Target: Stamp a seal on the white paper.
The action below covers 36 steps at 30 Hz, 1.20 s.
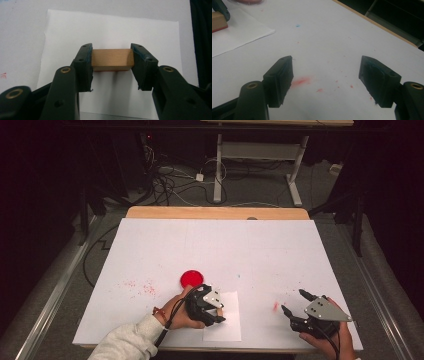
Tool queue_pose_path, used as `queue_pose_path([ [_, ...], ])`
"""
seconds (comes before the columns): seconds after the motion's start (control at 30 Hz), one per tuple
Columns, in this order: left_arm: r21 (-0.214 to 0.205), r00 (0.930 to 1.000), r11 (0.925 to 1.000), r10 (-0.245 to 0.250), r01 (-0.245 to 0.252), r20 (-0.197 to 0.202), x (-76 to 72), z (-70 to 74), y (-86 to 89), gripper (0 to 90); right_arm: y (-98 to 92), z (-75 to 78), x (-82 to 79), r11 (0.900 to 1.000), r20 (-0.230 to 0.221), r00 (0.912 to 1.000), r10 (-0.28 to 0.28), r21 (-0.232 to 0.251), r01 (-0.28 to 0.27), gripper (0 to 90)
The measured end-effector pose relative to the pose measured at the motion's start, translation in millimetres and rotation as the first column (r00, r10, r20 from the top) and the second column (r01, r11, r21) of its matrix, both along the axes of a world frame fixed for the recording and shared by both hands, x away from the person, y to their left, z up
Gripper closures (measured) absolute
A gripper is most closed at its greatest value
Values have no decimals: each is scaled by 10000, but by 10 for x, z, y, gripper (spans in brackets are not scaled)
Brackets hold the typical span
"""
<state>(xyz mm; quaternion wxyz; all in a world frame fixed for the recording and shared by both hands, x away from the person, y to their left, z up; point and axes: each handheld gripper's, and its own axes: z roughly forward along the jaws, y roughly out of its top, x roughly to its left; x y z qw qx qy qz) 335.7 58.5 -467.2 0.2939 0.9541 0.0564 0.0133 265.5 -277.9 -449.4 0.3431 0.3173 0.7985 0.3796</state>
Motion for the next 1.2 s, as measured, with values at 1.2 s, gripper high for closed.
queue_pose_path([
  [1.2, -1210, 9836, 9855, 1340, -1194, 1204, 59, 436, 420, 535, 19, 28, -20, 10000, 92, 9999, 48, 64, -48, 278],
])
